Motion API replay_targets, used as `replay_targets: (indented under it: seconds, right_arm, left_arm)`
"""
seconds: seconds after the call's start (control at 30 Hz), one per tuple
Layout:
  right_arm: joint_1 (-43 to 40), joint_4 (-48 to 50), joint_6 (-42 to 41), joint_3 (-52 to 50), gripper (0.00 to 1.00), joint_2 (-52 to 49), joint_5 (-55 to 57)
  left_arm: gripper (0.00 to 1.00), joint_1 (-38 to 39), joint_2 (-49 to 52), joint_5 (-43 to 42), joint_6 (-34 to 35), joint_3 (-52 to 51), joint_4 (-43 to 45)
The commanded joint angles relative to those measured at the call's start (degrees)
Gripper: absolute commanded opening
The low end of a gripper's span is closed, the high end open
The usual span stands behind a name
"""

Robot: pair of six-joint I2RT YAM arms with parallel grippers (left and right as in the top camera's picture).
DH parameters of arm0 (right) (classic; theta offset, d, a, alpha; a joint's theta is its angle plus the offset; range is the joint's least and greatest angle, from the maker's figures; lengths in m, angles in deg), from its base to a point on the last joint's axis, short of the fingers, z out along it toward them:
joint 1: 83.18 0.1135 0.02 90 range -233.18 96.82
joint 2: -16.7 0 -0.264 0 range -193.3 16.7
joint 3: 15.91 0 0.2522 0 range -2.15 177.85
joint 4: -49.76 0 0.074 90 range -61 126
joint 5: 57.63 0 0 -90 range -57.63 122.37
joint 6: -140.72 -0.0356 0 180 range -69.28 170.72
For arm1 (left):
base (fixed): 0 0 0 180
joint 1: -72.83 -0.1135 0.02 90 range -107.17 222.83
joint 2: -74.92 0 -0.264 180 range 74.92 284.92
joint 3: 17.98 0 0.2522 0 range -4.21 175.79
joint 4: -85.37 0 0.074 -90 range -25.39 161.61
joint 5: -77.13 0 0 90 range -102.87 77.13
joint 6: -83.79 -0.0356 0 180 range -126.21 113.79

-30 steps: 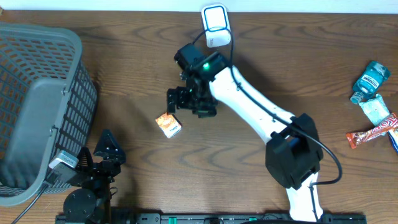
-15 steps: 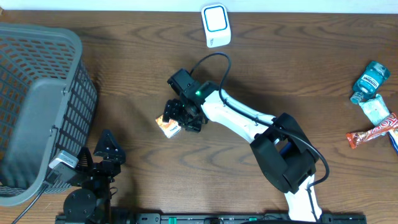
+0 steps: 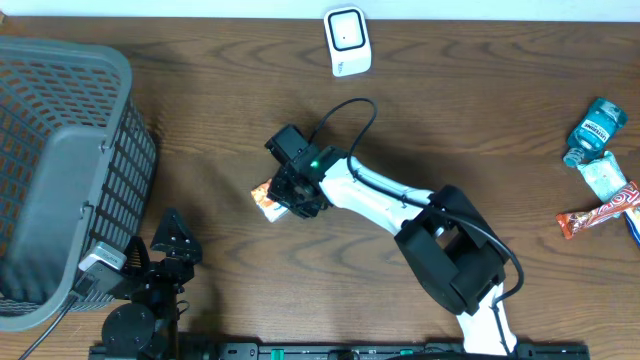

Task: Scan the item barcode
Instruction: 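Reach the right gripper to the orange tissue pack and grasp it, then lift the tissue pack and hold it under the white scanner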

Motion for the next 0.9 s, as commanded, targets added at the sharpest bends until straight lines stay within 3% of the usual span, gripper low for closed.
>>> replay_targets:
  seconds: [0.0, 0.07, 0.13, 0.3, 0.53, 0.63, 0.87]
  right_arm:
    - [1.2, 0.7, -1.4, -1.0, 0.42, -0.1, 2.6]
    - [1.7, 0.9, -1.4, -1.0, 0.43, -0.1, 2.6]
    - [2.3, 1.1, -1.4, -1.0, 0.37, -0.1, 2.6]
    - [3.4, 1.0, 0.0, -1.0, 0.01, -0.1, 5.4]
    - [1.9, -1.6, 4.7, -1.0, 0.01, -0.1, -1.9]
    - [-1.3, -3.4, 10.5, -1.0, 0.01, -0.1, -13.2]
    - [-11.2, -8.9, 32.3, -1.0, 0.01, -0.1, -49.9]
  left_arm:
    - [0.98, 0.3, -0.4, 0.7, 0.3, -0.1, 0.1]
    - [0.98, 0.3, -0.4, 0.7, 0.3, -0.1, 0.1]
    - [0.98, 0.3, -0.4, 0.7, 0.3, -0.1, 0.1]
    - [0.98, 0.3, -0.4, 0.7, 0.3, -0.1, 0.1]
    - [0.98, 0.3, -0.4, 0.7, 0.3, -0.1, 0.1]
    - [0.98, 0.3, -0.4, 0.7, 0.3, -0.1, 0.1]
    - [0.98, 0.3, -0.4, 0.7, 0.3, -0.1, 0.1]
